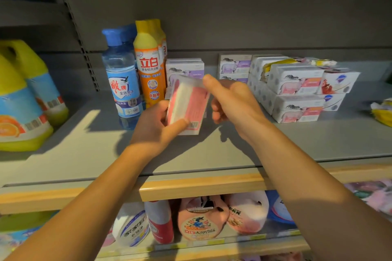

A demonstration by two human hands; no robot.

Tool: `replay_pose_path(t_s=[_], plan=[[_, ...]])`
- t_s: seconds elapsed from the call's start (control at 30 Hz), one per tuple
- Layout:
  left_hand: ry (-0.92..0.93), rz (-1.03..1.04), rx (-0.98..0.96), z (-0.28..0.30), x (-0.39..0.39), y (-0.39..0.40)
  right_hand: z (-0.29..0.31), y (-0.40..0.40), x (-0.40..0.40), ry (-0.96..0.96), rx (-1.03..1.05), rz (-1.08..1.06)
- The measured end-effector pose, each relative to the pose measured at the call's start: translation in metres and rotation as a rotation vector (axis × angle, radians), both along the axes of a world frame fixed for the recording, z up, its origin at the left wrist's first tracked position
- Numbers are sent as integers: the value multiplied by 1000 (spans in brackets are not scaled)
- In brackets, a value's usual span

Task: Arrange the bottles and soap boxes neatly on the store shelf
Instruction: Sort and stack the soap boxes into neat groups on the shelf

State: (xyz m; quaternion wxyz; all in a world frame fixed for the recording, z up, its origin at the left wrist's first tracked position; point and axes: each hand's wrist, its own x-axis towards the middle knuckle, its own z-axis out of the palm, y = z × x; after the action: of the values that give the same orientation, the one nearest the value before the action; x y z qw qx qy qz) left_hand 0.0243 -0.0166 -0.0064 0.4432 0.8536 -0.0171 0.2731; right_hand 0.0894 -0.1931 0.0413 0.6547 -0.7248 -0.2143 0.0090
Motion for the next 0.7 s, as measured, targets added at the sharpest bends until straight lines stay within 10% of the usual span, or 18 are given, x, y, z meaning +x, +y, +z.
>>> replay_pose_path(t_s=[0.17,0.27,0.57,0.7], plan=[[164,-367,-637,4,-2,-1,-5,3,7,-20,-138,78],[207,-396,-664,6,-4,-3,-8,3,9,11,-107,116],[-116,224,311,-5,2,1,-9,-15,11,299,-69,131],[-346,-37,532,-9,3,-6,-11,-16,9,403,-123,162]])
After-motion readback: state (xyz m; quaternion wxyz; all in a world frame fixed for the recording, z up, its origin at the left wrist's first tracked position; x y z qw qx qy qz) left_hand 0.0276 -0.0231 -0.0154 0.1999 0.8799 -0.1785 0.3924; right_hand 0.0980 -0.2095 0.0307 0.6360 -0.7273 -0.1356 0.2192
